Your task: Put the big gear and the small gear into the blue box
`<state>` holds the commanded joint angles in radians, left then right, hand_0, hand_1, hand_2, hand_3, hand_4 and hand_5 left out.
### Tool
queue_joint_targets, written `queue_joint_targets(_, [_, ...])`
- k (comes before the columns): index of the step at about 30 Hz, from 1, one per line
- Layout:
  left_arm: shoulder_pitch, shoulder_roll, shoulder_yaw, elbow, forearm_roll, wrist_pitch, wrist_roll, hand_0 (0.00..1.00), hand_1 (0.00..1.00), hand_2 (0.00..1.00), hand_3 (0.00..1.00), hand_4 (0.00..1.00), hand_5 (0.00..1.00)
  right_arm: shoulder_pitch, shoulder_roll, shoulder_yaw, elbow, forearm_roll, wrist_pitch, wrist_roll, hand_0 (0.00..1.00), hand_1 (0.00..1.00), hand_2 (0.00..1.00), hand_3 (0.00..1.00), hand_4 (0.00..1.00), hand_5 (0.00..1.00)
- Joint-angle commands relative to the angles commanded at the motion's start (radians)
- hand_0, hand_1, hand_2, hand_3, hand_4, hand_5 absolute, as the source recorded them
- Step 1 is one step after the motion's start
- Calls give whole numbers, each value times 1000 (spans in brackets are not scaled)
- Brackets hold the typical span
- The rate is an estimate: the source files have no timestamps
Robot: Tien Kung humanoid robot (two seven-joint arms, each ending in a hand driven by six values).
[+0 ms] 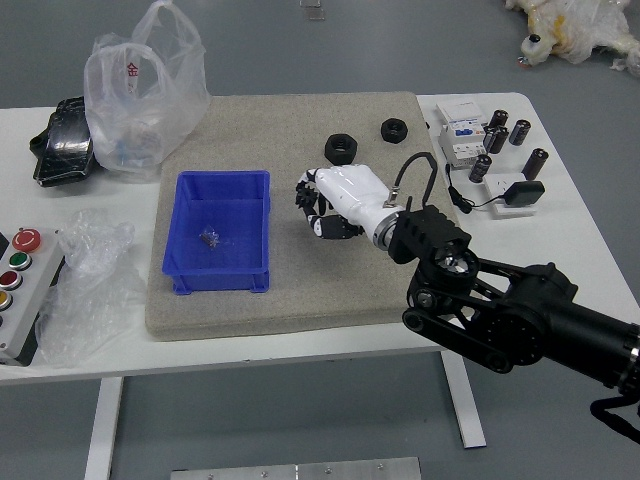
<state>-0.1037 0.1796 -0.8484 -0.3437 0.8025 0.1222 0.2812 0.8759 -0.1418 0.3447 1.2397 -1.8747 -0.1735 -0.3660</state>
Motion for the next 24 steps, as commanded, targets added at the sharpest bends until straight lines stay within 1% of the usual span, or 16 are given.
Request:
queue_joint_targets(3, [0, 1, -2, 0, 4, -1, 2, 625, 444, 490, 643, 633, 284, 37, 22, -38, 0, 5, 1, 3, 279, 440, 357, 440, 485, 97])
queue_joint_targets(7, [-1, 1, -6, -2, 10, -2, 6, 625, 444, 490, 643, 633, 284, 96, 65, -111, -15, 14, -6, 14, 279, 440, 357, 440, 485, 97])
queue_joint_targets(8, [-1, 1, -7, -2, 12, -3, 7, 626, 444, 492, 643, 633, 284, 107, 77, -129, -26, 16, -7, 16, 313, 484, 512, 514, 535, 2])
queue_joint_targets(12, [-4, 1, -8, -2, 15, -3, 8, 626, 444, 492, 643, 633, 284, 121, 103, -163, -65, 26, 6, 13, 313, 484, 512, 514, 535, 2])
queue_joint_targets(13, [-4, 1, -8, -2, 15, -4, 8, 626, 444, 492, 643, 632, 283, 121, 107, -169, -75, 29, 10, 11, 367, 645, 774, 730, 514, 240])
queue_joint_targets(19, [-3, 0, -10, -3, 17, -4, 10, 626, 444, 492, 643, 632, 283, 117, 114, -187, -99, 37, 35, -9, 367, 645, 774, 730, 514, 240])
queue_joint_targets(20, [-3, -1, -10, -3, 18, -4, 10, 626, 445, 492, 642, 632, 282, 118, 114, -189, -99, 39, 37, -11, 396, 689, 873, 938, 651, 251])
queue_joint_targets(24, [-4, 0, -10, -2, 18, -5, 9, 626, 445, 492, 642, 632, 282, 117, 114, -189, -92, 39, 41, -14, 396, 689, 873, 938, 651, 251])
